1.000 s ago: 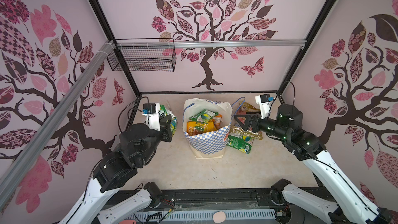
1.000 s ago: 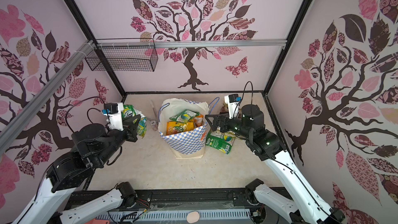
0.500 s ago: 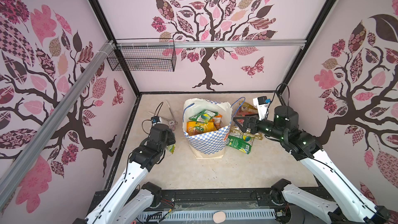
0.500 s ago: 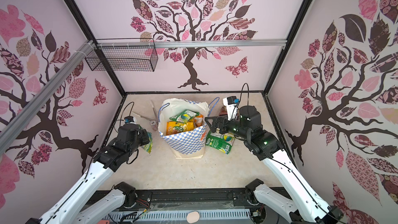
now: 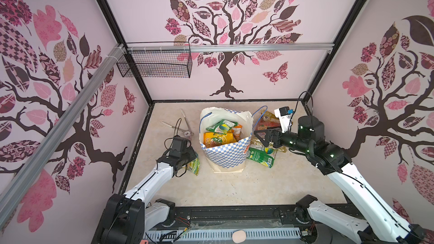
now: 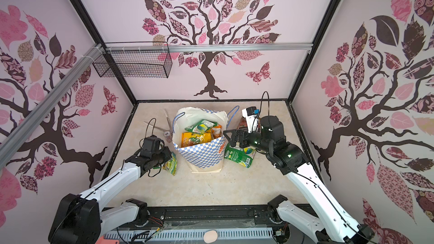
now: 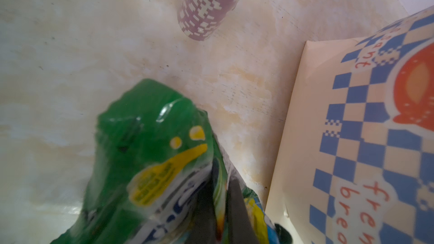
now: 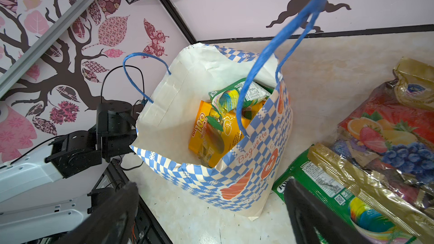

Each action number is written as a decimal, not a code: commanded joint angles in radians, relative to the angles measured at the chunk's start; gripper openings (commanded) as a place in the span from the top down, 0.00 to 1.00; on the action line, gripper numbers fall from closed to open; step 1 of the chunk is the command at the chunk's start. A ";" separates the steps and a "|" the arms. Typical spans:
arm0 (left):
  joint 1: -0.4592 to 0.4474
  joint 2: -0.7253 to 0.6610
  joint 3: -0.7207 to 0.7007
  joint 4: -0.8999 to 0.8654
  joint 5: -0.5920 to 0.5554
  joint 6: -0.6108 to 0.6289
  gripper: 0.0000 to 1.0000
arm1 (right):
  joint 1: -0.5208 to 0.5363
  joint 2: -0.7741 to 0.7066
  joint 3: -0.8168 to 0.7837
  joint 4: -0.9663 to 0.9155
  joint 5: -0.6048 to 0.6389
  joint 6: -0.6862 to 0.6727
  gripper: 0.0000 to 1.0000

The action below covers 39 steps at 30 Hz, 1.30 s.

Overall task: Take the snacks out of the paper bag
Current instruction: Place the snack at the middle-left of the table, then move the paper bag to the center of the table.

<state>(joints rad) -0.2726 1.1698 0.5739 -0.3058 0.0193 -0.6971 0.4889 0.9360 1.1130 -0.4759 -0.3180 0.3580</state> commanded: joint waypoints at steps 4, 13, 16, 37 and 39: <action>0.006 0.030 -0.007 0.066 0.012 -0.012 0.79 | 0.004 0.004 0.011 -0.022 -0.018 -0.017 0.00; 0.007 -0.087 0.057 -0.040 -0.057 0.021 0.44 | 0.003 0.002 0.024 -0.027 -0.019 -0.008 0.00; 0.007 -0.152 0.104 -0.092 -0.081 0.042 0.43 | 0.004 0.002 0.029 -0.027 -0.021 -0.007 0.01; -0.176 -0.038 0.936 -0.431 0.091 0.308 0.41 | 0.003 0.056 0.067 -0.017 -0.177 0.009 0.01; -0.229 0.021 1.016 -0.463 0.104 0.331 0.40 | 0.005 0.068 0.073 -0.025 -0.194 0.008 0.00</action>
<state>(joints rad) -0.4515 1.1389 1.4929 -0.6792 0.0967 -0.4461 0.4889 0.9913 1.1397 -0.4938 -0.4587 0.3660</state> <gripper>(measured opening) 0.593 0.996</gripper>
